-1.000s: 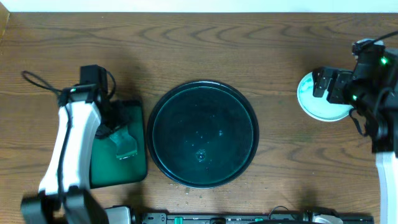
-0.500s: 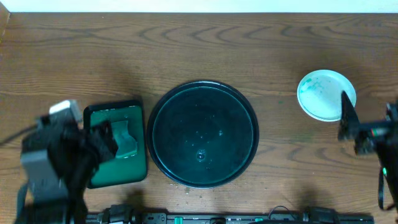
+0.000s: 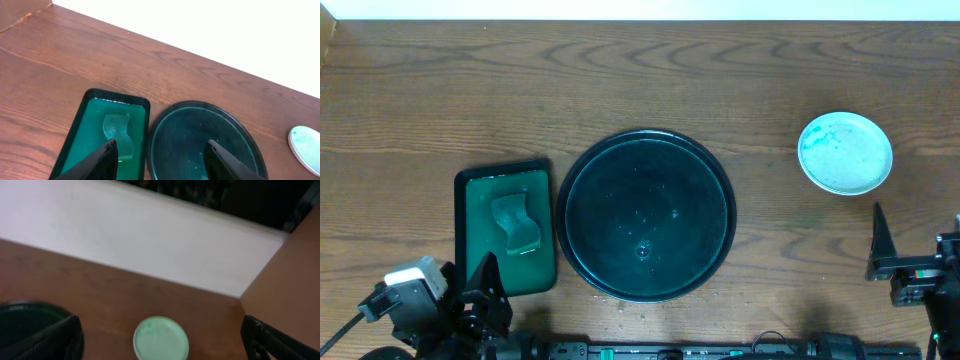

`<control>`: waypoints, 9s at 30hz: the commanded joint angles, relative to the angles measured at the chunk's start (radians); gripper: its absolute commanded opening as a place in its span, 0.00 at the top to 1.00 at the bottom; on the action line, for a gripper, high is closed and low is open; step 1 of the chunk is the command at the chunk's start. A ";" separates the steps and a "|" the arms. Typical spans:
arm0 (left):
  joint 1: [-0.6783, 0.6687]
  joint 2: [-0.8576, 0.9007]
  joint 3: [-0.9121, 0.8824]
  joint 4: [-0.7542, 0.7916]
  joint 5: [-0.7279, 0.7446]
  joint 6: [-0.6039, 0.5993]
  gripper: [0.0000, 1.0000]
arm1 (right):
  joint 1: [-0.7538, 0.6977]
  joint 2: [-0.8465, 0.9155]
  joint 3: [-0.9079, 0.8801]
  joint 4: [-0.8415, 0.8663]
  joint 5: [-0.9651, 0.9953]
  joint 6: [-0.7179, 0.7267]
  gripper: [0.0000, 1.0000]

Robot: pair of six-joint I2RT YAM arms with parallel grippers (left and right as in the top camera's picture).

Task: Clean dirty plates on tray and stack at the side

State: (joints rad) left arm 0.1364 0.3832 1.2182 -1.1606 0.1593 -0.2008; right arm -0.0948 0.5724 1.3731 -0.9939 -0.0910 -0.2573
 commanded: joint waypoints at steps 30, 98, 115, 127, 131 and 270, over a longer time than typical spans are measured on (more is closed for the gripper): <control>0.002 -0.001 0.010 -0.006 0.016 0.021 0.21 | 0.012 0.008 0.000 -0.283 0.034 -0.002 0.01; -0.089 -0.381 -0.988 1.195 0.004 -0.205 0.20 | 0.012 0.008 0.000 -0.283 0.034 -0.002 0.01; -0.161 -0.381 -1.214 1.492 -0.101 -0.204 0.20 | 0.012 0.008 0.000 -0.283 0.034 -0.002 0.01; -0.183 -0.382 -1.214 1.094 -0.104 -0.174 0.20 | 0.012 0.008 0.000 -0.283 0.034 -0.002 0.01; -0.183 -0.382 -1.214 1.093 -0.104 -0.136 0.20 | 0.012 0.008 0.000 -0.283 0.034 -0.002 0.01; -0.183 -0.379 -1.214 1.094 -0.097 -0.137 0.20 | 0.162 -0.568 -1.368 0.925 -0.019 0.331 0.01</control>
State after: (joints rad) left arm -0.0418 0.0109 0.0158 -0.0257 0.0605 -0.3580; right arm 0.0612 0.0120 0.0067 -0.0616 -0.1223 0.0708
